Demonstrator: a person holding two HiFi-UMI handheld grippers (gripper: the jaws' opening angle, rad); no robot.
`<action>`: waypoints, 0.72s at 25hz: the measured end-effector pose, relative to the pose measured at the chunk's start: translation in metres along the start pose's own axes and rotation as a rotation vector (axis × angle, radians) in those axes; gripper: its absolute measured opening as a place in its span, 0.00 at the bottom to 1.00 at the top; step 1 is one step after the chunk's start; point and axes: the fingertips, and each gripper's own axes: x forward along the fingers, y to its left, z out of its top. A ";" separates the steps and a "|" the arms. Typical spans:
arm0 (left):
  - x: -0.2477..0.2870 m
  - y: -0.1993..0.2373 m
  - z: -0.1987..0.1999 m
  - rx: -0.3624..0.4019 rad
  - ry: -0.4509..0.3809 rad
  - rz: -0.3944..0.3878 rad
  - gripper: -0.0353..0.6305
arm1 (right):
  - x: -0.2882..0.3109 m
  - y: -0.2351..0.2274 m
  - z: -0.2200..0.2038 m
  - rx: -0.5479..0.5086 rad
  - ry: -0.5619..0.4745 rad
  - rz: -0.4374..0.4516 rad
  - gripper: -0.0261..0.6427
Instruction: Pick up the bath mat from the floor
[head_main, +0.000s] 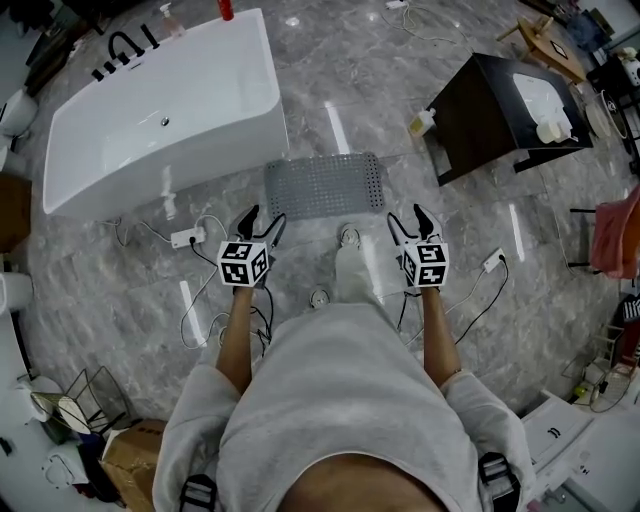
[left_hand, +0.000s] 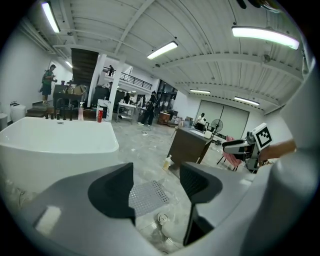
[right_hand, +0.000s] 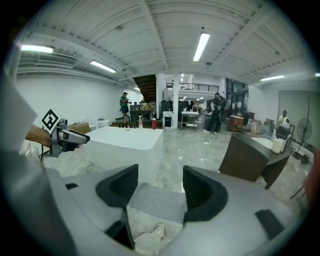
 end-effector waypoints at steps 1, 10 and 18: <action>0.004 0.003 0.002 -0.003 0.003 0.006 0.49 | 0.006 -0.003 0.002 0.001 0.002 0.006 0.46; 0.056 0.013 0.026 -0.037 0.028 0.058 0.49 | 0.063 -0.047 0.018 0.004 0.030 0.065 0.46; 0.108 0.014 0.048 -0.073 0.062 0.100 0.49 | 0.110 -0.099 0.032 -0.003 0.063 0.116 0.47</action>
